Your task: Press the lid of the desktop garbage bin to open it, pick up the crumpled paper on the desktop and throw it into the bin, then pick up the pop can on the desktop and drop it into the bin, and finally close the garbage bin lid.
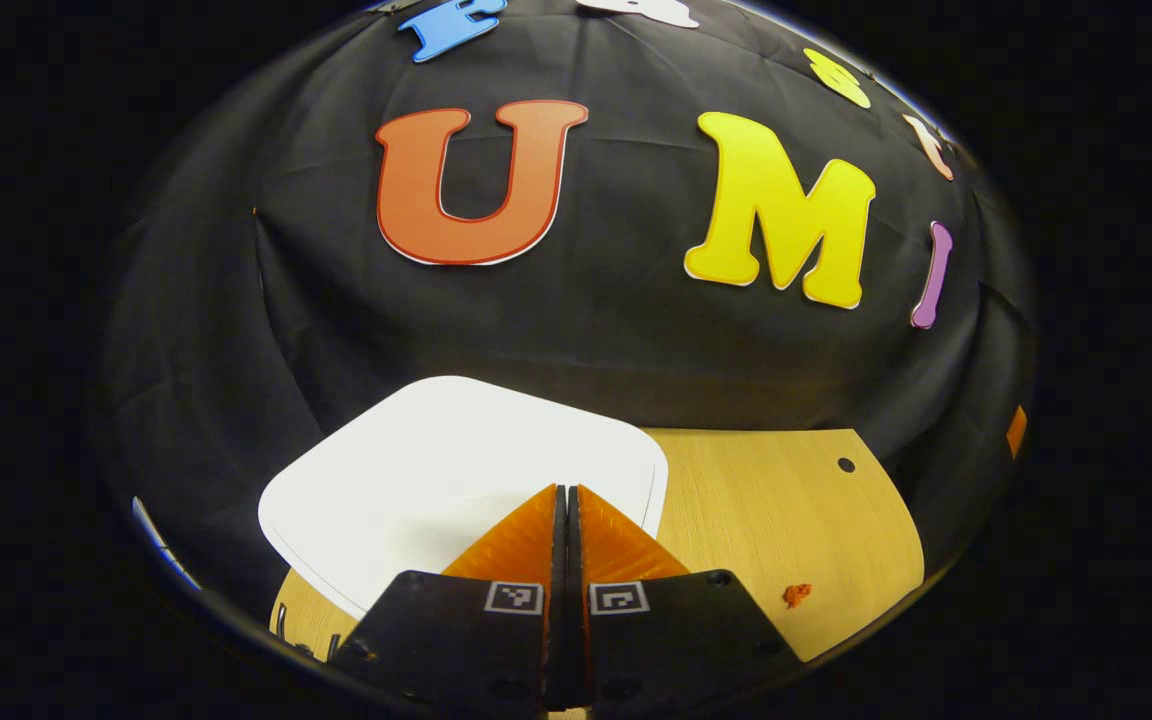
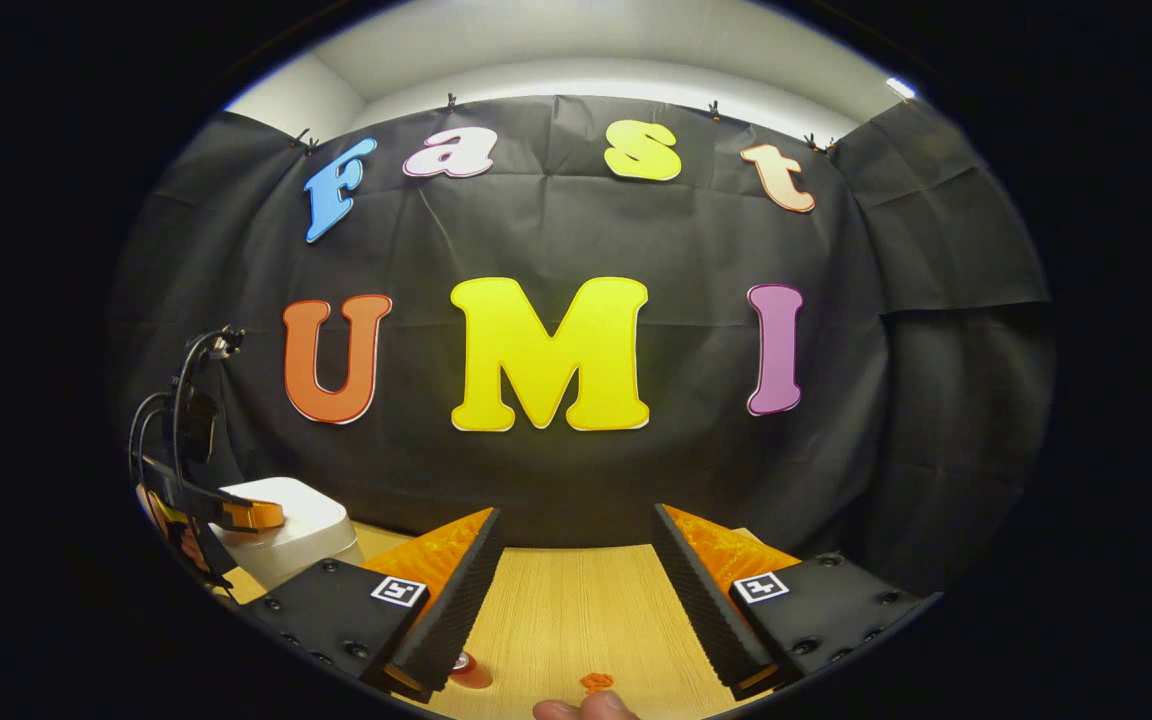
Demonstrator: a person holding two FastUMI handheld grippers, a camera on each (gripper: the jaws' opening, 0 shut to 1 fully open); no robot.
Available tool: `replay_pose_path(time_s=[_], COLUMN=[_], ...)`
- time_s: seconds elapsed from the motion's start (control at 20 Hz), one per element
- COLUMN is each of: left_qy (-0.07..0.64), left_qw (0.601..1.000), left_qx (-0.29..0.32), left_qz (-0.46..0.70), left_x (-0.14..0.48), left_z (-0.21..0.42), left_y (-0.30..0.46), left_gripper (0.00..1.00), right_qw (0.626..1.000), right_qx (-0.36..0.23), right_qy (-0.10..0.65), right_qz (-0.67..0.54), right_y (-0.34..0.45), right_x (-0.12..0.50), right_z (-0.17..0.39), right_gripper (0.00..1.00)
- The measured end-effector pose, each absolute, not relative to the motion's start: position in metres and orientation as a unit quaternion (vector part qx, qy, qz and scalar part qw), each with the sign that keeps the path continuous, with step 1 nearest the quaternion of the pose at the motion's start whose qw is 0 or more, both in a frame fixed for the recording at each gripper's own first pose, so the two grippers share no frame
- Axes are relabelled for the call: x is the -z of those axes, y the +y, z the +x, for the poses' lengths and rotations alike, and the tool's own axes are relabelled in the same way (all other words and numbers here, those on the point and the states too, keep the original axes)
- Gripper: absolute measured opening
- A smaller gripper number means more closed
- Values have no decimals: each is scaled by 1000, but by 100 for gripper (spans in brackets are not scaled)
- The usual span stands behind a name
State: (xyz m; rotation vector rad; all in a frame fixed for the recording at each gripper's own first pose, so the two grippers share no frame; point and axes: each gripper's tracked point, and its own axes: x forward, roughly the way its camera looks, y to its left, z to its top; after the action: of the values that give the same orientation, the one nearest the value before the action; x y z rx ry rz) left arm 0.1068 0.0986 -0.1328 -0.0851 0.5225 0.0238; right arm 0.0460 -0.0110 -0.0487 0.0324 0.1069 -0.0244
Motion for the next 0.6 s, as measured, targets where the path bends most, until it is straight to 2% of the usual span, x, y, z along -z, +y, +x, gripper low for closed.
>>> replay_pose_path(time_s=[0.3,0.6], left_qy=[190,123], left_qw=[981,991], left_qx=[-29,-46], left_qz=[24,37], left_x=[88,34], left_z=[105,87], left_y=[105,105], left_gripper=[3,3], right_qw=[998,999], right_qx=[19,15], right_qy=[48,40], right_qz=[18,23], right_y=[-19,-17], right_x=[45,37], right_z=[45,42], right_gripper=[95,95])
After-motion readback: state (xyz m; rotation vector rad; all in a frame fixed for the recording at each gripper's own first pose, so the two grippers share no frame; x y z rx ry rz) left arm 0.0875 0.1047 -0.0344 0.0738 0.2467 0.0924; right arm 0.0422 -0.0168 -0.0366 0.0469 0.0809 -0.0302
